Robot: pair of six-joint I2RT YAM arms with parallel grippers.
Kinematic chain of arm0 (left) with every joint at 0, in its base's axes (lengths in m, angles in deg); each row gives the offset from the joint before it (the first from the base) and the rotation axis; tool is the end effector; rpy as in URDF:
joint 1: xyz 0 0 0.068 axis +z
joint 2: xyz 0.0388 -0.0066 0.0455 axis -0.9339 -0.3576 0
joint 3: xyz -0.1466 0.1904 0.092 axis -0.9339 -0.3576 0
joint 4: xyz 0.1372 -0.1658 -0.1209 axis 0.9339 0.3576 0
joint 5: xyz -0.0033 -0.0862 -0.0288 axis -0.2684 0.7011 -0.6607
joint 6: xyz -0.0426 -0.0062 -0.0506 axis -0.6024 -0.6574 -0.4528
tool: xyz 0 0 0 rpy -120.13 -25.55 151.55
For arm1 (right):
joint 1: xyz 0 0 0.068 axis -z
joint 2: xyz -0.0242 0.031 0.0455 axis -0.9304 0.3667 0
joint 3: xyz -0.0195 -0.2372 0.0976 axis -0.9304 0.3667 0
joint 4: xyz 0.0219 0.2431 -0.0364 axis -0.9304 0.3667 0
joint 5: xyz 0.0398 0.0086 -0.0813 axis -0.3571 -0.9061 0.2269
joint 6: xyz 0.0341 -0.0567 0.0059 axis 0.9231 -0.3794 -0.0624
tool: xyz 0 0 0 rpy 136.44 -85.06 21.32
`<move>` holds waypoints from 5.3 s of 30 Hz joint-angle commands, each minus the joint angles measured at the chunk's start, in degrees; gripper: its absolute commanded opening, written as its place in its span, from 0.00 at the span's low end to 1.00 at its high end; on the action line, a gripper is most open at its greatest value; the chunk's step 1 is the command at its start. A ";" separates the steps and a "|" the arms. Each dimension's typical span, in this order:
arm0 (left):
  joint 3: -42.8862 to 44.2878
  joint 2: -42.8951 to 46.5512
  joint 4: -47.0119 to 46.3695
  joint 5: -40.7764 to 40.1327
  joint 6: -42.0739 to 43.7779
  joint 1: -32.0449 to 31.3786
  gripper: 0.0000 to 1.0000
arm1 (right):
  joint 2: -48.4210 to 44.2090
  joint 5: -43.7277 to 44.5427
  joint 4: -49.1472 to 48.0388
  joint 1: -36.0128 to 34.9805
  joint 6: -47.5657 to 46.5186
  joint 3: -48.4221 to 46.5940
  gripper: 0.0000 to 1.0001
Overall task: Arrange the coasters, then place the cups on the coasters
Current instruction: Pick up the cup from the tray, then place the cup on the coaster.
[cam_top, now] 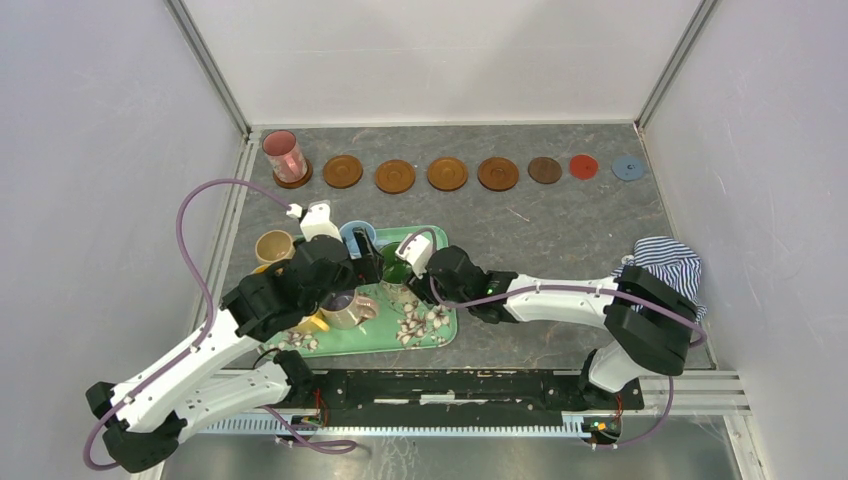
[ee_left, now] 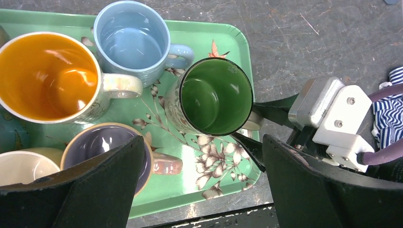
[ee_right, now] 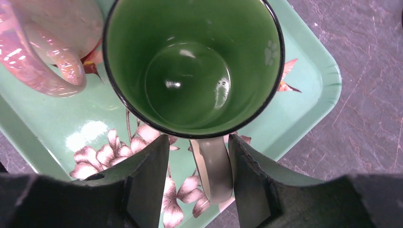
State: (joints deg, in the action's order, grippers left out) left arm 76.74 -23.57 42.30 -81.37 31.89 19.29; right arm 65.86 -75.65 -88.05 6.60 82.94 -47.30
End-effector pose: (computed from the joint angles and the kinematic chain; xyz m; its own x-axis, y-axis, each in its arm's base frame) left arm 0.1224 -0.1059 0.3069 -0.5821 -0.2719 -0.7663 0.0240 0.9363 -0.3504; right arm 0.1646 0.2873 0.1826 -0.2976 -0.4600 -0.8366 -0.7811 0.6212 -0.0636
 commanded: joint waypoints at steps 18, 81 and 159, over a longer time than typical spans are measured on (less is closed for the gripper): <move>1.05 1.96 -4.04 -2.38 5.02 -0.25 1.00 | 1.70 -13.69 2.36 1.17 0.80 -3.85 0.47; 1.12 4.89 -5.83 -5.37 9.17 -0.25 1.00 | 8.47 8.79 -1.83 22.04 2.21 -31.77 0.00; 3.15 2.83 -2.01 -2.64 5.64 -0.25 1.00 | 31.55 2.25 2.54 31.97 5.41 -47.71 0.28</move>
State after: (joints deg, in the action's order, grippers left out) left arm 78.16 -20.55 40.94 -84.06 38.62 19.29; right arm 100.68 -75.08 -79.74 38.25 88.56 -91.17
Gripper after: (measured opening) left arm 0.994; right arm 0.283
